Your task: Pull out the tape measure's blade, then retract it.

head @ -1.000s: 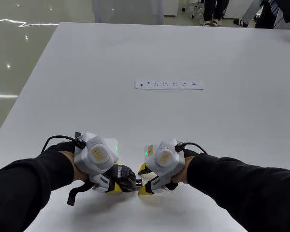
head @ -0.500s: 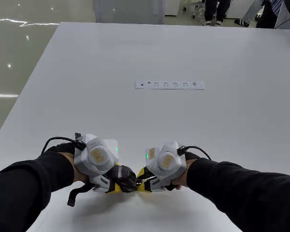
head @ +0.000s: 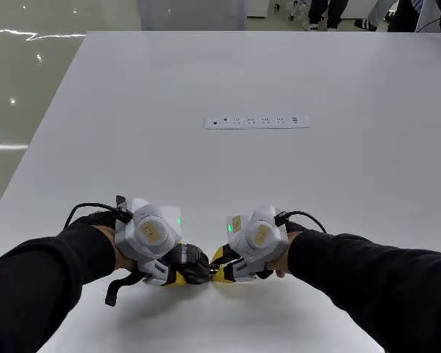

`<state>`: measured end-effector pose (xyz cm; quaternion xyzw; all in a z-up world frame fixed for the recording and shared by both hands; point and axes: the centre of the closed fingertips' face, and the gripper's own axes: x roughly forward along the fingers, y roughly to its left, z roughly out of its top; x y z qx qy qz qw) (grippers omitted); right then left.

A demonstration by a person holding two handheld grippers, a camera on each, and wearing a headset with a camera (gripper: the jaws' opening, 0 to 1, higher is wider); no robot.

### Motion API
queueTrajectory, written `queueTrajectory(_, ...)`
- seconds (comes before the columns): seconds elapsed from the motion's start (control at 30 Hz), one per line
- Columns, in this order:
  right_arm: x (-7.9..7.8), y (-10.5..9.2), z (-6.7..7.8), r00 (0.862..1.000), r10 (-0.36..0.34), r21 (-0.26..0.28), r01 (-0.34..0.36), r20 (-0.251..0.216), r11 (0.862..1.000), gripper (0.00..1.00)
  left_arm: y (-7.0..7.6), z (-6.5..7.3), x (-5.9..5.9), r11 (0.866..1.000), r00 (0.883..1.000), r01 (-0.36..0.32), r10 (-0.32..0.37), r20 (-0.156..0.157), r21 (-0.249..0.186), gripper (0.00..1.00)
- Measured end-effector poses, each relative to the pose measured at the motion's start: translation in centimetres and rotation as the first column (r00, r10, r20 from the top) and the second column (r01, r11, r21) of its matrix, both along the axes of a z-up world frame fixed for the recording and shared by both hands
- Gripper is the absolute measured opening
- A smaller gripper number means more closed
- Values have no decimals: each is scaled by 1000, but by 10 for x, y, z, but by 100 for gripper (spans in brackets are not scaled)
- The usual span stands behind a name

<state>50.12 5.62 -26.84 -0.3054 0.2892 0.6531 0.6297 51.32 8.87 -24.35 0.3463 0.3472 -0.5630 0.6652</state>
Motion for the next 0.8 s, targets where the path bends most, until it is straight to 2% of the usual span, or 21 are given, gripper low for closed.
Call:
queueTrajectory(0.43, 0, -10, 0, 1000, -1, -12, 1, -2, 1000, 9, 0, 0, 0, 1000, 1000, 7, -7, 9, -4, 32)
queueTrajectory(0.8, -1, -19, 1, 1000, -20, -22, 20, -21, 1000, 9, -2, 0, -1, 1000, 1000, 14, -14, 12, 0, 32)
